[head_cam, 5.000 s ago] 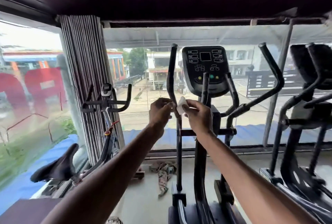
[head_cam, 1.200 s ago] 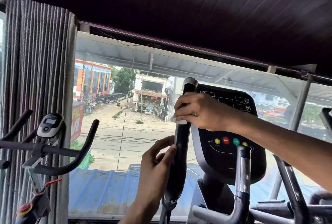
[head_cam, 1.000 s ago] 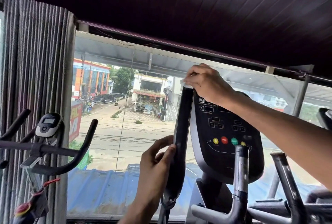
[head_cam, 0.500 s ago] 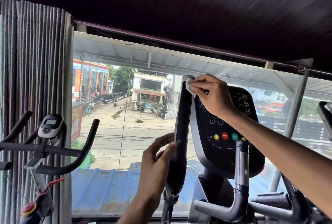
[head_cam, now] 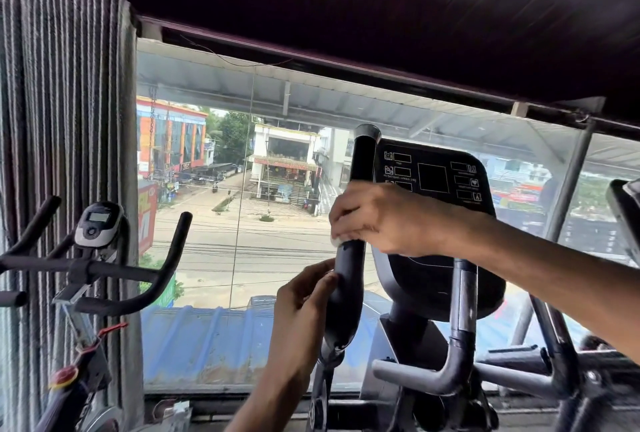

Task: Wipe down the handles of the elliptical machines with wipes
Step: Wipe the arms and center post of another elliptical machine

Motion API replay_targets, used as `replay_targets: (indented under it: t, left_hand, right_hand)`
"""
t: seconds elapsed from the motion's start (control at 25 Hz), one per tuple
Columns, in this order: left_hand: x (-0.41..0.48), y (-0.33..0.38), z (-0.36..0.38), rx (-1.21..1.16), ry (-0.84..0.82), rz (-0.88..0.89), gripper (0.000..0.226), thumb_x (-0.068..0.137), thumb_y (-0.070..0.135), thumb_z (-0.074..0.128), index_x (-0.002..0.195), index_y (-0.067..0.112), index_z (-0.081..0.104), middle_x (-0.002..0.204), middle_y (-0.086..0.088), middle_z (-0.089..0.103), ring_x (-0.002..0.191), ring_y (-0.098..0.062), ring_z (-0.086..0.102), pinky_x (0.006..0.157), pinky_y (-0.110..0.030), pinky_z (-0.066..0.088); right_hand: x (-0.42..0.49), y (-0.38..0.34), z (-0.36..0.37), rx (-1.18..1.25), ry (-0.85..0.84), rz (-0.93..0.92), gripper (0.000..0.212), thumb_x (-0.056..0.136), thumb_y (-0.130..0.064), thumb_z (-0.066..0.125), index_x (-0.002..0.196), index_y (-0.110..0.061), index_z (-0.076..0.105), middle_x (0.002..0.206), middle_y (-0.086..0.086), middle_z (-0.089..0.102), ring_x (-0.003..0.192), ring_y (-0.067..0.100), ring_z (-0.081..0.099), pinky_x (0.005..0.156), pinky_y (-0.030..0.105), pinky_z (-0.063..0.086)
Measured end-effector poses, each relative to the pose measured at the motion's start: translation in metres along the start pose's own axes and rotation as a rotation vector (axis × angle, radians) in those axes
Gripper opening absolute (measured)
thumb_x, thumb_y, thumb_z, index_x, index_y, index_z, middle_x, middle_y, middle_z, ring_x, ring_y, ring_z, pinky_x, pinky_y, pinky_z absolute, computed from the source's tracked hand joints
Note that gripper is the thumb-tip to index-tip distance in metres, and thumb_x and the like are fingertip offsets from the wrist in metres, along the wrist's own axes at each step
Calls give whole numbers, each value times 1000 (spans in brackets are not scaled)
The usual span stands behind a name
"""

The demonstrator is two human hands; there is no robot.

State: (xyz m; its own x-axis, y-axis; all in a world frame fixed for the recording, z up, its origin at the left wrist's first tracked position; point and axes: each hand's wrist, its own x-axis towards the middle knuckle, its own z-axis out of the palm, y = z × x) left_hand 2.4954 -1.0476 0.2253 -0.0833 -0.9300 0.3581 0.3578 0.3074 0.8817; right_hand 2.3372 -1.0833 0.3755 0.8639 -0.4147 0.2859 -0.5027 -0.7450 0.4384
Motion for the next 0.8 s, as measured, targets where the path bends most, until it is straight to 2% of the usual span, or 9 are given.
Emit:
replay_targets:
  t: [0.08,0.16,0.2,0.28,0.36,0.52,0.64,0.8]
  left_hand:
    - [-4,-2,-3,8,-16,-13,24,100,12,59,101,22,80,97,2,80,91,-16,74,81,-24,56]
    - [-9,-2,-6,-3,-57,-51,23,101,15,57,97,19,80,88,-2,76,77,-19,65,60,-18,49]
    - [-12,-2,-8,-14,-80,-70,22,101,17,57,98,17,79,84,-8,72,75,-18,60,55,-17,44]
    - [-14,-2,-12,-19,-116,-88,19,100,20,60,100,11,76,82,-16,66,79,-17,55,56,-17,38]
    - [-14,-4,-14,-3,-148,-85,21,98,21,58,102,8,74,83,-10,61,82,-17,51,57,-15,40]
    - [-19,-4,-17,21,-150,-99,28,102,12,53,104,24,79,89,-4,71,80,-13,55,57,-8,43]
    - [-21,-5,-22,81,-148,-94,31,102,11,54,110,28,78,101,-3,78,81,-4,64,62,-6,48]
    - [-23,-5,-24,99,-166,-108,31,103,11,53,116,29,75,103,7,79,90,0,69,62,-4,50]
  right_hand:
    - [-1,-5,0,-11,-46,-42,11,95,-14,72,100,-11,81,101,1,72,96,19,62,84,28,52]
    - [-1,-5,1,-101,83,31,9,92,-11,75,98,-9,82,98,5,72,93,23,64,80,35,58]
    - [-3,-8,3,-106,123,70,8,93,-11,75,98,-8,82,99,5,72,93,24,64,78,38,59]
    - [-11,-23,11,-41,67,22,10,97,-11,72,100,-8,80,102,4,71,95,22,61,79,37,56]
    - [-20,-36,15,-30,-2,-48,11,98,-9,69,103,-8,79,106,3,70,98,20,59,81,34,54]
    - [-35,-42,21,-99,194,109,20,98,4,63,108,-4,78,109,8,69,97,24,60,85,29,53]
    - [-47,-60,29,-103,114,19,26,94,12,62,112,-2,75,115,10,69,103,25,61,87,29,54]
    - [-42,-57,24,-113,214,220,35,92,16,62,115,-6,77,113,8,70,103,20,59,95,17,46]
